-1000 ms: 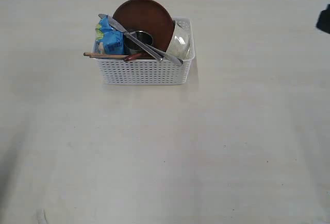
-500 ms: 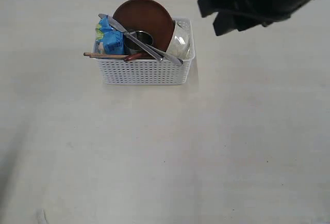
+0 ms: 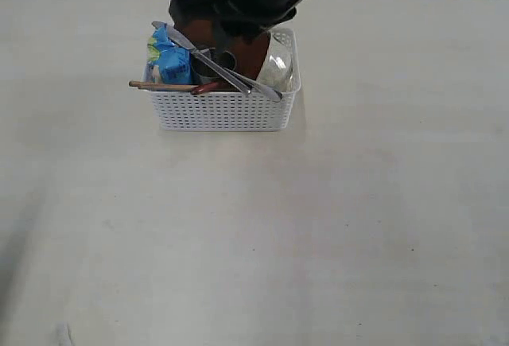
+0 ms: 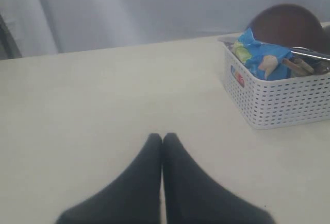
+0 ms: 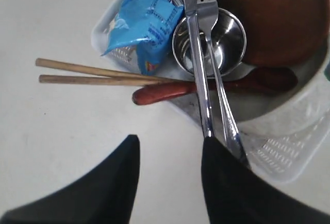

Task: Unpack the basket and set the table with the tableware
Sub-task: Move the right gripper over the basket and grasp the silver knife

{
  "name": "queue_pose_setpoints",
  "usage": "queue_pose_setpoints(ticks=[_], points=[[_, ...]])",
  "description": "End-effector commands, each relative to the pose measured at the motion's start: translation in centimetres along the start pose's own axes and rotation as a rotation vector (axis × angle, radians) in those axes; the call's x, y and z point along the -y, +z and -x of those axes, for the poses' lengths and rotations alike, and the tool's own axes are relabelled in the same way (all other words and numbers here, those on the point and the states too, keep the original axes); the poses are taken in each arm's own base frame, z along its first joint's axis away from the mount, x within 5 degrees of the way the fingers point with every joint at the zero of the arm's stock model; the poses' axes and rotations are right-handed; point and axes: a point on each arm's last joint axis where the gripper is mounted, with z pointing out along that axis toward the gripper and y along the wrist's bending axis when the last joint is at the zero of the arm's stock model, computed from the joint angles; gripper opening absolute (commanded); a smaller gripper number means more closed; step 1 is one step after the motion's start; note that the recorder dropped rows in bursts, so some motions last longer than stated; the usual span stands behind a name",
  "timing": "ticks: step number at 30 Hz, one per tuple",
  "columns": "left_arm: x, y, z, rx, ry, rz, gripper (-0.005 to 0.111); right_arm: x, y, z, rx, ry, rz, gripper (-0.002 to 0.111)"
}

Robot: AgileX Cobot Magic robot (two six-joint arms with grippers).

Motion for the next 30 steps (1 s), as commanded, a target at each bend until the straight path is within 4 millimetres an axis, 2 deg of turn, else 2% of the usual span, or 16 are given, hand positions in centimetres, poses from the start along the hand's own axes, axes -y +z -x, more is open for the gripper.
queue_pose_setpoints(ticks=[1, 7, 13, 30], points=[[0.0, 0.0, 0.0, 0.009, -0.003, 0.003, 0.000, 0.1, 2.6, 1.2, -0.006, -0.022, -0.004, 0.038], [0.0, 0.0, 0.0, 0.009, -0.003, 0.003, 0.000, -0.6, 5.9, 1.8, -0.028, -0.081, 0.004, 0.038], [0.0, 0.0, 0.0, 0.009, -0.003, 0.003, 0.000, -0.4, 8.2, 1.7, -0.049, -0.100, -0.012, 0.038], [0.0, 0.0, 0.0, 0.009, -0.003, 0.003, 0.000, 0.1, 9.2, 2.2, 0.008, -0.149, -0.067, 0.038]])
